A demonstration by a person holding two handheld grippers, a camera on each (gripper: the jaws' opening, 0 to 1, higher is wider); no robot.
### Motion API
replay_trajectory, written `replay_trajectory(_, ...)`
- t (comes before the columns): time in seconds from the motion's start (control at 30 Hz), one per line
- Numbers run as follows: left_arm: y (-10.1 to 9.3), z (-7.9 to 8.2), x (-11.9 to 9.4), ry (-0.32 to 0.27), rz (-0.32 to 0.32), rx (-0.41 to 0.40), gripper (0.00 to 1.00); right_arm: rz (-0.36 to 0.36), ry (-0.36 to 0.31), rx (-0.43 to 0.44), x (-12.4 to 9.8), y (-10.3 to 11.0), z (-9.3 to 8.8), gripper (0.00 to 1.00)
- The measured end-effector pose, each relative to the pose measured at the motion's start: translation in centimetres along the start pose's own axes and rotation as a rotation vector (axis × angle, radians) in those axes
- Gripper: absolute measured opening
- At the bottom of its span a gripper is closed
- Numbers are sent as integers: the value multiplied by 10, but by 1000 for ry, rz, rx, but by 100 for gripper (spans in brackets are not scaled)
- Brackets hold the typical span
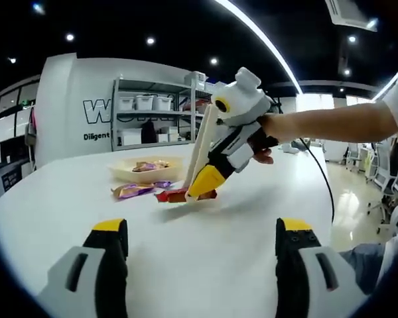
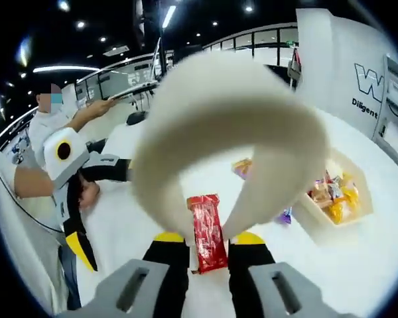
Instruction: Place the target food into the container with the food tongs after gripping and lifting it, then release it inside without dropping or visibly crushing the food.
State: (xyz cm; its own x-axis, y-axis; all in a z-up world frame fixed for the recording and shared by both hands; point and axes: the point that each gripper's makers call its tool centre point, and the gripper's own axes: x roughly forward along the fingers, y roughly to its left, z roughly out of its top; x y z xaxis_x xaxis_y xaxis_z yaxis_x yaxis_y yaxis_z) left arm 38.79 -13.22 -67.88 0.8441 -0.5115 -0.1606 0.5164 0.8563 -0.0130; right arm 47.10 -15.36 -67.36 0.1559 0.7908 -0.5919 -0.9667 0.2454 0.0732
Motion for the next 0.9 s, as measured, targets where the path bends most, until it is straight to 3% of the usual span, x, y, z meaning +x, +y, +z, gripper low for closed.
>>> replay_trajectory(0.2,0,0,0,-3,9,5,92,-47,-152,186,-21,-42,36,16)
replay_trajectory(0.33,3,1,-1,-10,17,7,92,-127,-199,249,-29,-77,51,16)
replay_trajectory(0.43,4,1,-1,-15,21,2,92,-156,-233,328,-30,-89,59,16)
replay_trajectory(0.7,2,2,-1,-17,17,9,92,-306,-239,389,-21,-118,59,16)
replay_trajectory(0.8,2,2,-1,-19,15,2,92,-379,-197,409,-13,-136,48,16)
replay_trajectory(0.87,2,3,-1,-23,16,-2,92,-366,-196,420,-4,-140,45,16)
replay_trajectory(0.9,2,3,-1,-24,14,-5,92,-377,-162,416,1,-143,40,16)
